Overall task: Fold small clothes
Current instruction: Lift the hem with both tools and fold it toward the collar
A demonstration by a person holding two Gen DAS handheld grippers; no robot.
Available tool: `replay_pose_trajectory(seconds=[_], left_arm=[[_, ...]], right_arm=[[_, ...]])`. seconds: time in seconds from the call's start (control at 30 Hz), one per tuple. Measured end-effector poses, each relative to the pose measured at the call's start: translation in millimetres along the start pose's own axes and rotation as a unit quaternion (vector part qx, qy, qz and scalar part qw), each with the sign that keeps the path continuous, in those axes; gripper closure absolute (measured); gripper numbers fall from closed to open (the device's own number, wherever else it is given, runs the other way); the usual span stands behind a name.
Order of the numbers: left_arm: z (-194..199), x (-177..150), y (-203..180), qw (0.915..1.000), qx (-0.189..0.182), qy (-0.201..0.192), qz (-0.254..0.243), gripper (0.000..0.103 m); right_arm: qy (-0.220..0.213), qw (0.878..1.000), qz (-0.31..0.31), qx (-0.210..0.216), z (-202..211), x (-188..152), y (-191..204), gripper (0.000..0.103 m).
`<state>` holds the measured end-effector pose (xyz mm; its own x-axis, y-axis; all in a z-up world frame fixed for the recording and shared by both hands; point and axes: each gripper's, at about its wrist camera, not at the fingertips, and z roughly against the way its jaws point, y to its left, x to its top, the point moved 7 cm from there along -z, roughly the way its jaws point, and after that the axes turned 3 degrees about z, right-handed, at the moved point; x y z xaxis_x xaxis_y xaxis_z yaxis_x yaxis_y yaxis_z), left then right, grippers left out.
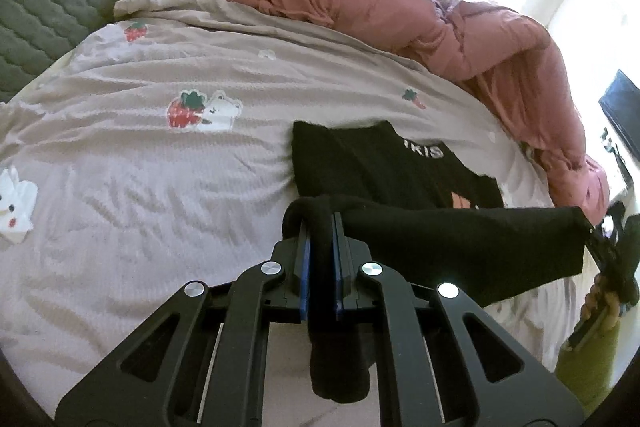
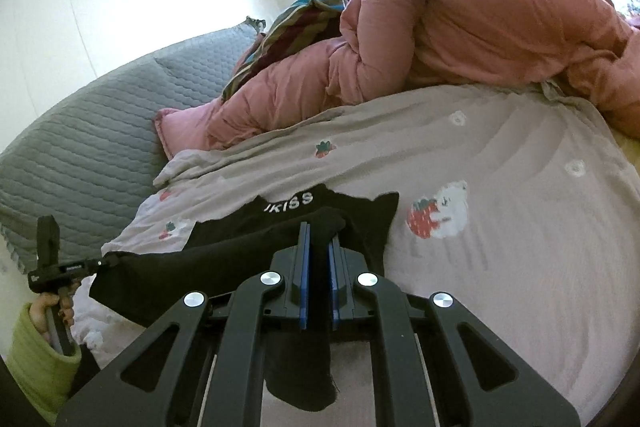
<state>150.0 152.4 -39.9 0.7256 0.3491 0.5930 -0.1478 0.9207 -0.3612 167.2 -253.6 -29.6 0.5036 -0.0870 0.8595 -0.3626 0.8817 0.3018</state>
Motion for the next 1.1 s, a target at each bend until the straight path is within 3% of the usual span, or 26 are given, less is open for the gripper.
replay_pose_trajectory(seconds=[0.3, 0.63, 0.7, 0.73, 0.77, 0.83, 0.93, 1.1], left_arm=[[-54.3, 25.6, 12.6, 0.9994, 0.01, 0.02, 0.025, 0.1], [-94.6, 11.8, 29.5, 0.9976, 0.004, 0.044, 0.054, 0.096], [-89.6, 11.8, 32.0, 0.9975, 0.005, 0.038, 0.059, 0.08], [-85.2, 12.4, 33.2, 0.9975, 0.005, 0.032, 0.064, 0.06], [-80.2, 13.2, 33.4, 0.9972, -0.002, 0.026, 0.07, 0.055], [-66.2, 14.4, 32.1, 0.9961, -0.026, 0.013, 0.083, 0.055], [-50.3, 10.4, 26.2, 0.9967, -0.032, 0.004, 0.075, 0.053], [-36.4, -7.6, 14.7, 0.997, -0.046, 0.011, 0.061, 0.043]], right_arm=[[0.03, 0.999, -0.016, -0.028, -49.2, 6.4, -22.2, 0.096], [0.101, 0.991, -0.057, -0.065, -102.0, -32.4, -57.9, 0.092], [0.101, 0.991, -0.054, -0.064, -100.9, -33.7, -56.3, 0.08], [0.098, 0.992, -0.049, -0.068, -97.9, -32.5, -54.8, 0.06], [0.091, 0.992, -0.045, -0.072, -94.0, -31.2, -53.3, 0.049], [0.073, 0.994, -0.04, -0.07, -81.9, -28.0, -49.4, 0.049], [0.061, 0.995, -0.045, -0.06, -66.3, -27.9, -45.3, 0.048], [0.067, 0.996, -0.041, -0.044, -46.4, -40.7, -33.2, 0.048]])
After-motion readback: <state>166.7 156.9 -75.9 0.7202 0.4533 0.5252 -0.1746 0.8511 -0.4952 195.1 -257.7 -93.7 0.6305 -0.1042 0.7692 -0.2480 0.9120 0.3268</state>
